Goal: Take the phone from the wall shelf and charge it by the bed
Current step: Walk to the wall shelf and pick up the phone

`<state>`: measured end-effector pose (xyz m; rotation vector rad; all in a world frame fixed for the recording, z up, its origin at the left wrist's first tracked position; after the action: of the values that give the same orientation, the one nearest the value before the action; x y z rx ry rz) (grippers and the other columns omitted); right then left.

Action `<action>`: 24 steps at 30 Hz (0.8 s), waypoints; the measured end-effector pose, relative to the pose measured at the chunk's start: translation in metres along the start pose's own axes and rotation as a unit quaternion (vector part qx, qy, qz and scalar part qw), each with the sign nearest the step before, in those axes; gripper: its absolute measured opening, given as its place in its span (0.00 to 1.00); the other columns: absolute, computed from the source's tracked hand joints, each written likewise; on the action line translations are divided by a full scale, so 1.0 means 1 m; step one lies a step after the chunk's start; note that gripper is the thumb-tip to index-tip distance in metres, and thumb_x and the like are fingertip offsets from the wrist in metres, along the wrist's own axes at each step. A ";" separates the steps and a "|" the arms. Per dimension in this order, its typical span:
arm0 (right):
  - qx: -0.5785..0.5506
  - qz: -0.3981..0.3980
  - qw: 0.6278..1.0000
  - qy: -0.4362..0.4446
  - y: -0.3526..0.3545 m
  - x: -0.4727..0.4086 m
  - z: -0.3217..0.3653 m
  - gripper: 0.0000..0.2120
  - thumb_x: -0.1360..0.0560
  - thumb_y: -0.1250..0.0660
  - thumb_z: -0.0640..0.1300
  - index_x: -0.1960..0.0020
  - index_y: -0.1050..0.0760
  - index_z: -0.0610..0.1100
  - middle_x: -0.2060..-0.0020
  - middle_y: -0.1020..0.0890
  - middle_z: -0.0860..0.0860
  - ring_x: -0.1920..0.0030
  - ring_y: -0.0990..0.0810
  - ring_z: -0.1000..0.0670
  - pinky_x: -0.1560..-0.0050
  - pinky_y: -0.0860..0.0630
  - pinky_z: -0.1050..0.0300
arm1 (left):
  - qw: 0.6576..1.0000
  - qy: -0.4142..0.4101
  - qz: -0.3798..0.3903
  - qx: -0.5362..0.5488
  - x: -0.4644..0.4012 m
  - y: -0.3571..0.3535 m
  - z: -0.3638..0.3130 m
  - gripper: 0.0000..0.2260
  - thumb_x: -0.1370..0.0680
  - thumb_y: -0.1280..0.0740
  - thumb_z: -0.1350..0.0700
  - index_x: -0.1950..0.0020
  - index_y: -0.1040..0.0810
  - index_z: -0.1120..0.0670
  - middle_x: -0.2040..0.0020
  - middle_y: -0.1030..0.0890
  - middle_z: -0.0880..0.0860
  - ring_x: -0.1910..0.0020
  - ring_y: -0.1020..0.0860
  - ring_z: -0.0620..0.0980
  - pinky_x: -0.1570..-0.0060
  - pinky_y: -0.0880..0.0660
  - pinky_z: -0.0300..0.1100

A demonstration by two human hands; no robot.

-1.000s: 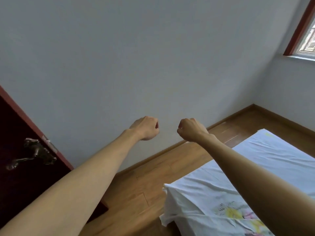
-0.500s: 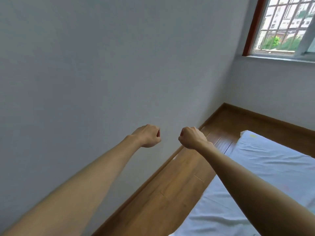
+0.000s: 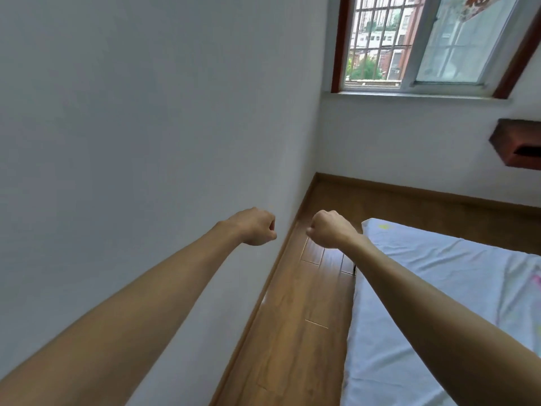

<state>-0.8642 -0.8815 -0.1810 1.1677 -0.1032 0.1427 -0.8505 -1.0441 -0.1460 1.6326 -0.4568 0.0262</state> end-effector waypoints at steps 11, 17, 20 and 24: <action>-0.092 -0.065 0.982 -0.153 0.065 -0.114 -0.032 0.15 0.23 0.38 0.43 0.50 0.16 0.33 0.52 0.13 0.40 0.58 0.16 0.43 0.57 0.20 0.50 | 0.986 -0.157 0.037 0.033 -0.190 0.086 -0.009 0.12 0.20 0.36 0.51 0.46 0.20 0.59 0.50 0.17 0.57 0.52 0.17 0.57 0.54 0.20 0.49; -0.102 -0.097 0.966 -0.216 0.093 -0.167 -0.086 0.16 0.23 0.37 0.43 0.46 0.15 0.35 0.47 0.13 0.41 0.50 0.14 0.41 0.48 0.16 0.44 | 0.963 -0.265 0.034 -0.018 -0.273 0.091 -0.071 0.08 0.22 0.34 0.48 0.55 0.23 0.51 0.53 0.20 0.53 0.54 0.20 0.53 0.54 0.21 0.46; -0.096 -0.086 0.963 -0.237 0.100 -0.212 -0.115 0.15 0.23 0.37 0.44 0.46 0.16 0.37 0.47 0.13 0.43 0.50 0.14 0.43 0.46 0.16 0.45 | 0.953 -0.294 0.027 -0.062 -0.323 0.097 -0.093 0.07 0.22 0.34 0.47 0.55 0.24 0.50 0.55 0.25 0.50 0.56 0.24 0.52 0.60 0.29 0.42; -0.090 -0.084 0.959 -0.255 0.126 -0.281 -0.161 0.14 0.24 0.37 0.46 0.48 0.17 0.39 0.51 0.14 0.44 0.51 0.15 0.44 0.46 0.16 0.47 | 0.949 -0.306 0.001 -0.079 -0.408 0.128 -0.115 0.08 0.22 0.35 0.48 0.53 0.23 0.51 0.55 0.25 0.51 0.55 0.24 0.53 0.57 0.28 0.43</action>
<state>-1.1614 -0.7008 -0.1727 1.0026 -0.4618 -0.3184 -1.2353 -0.8266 -0.1261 1.4600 -0.9085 -0.5174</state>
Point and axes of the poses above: each hand's wrist, its own x-axis away from the middle knuckle, its own y-axis out of the back of the hand, z = x × y, the point moved 8 cm from there along -x, towards the middle knuckle
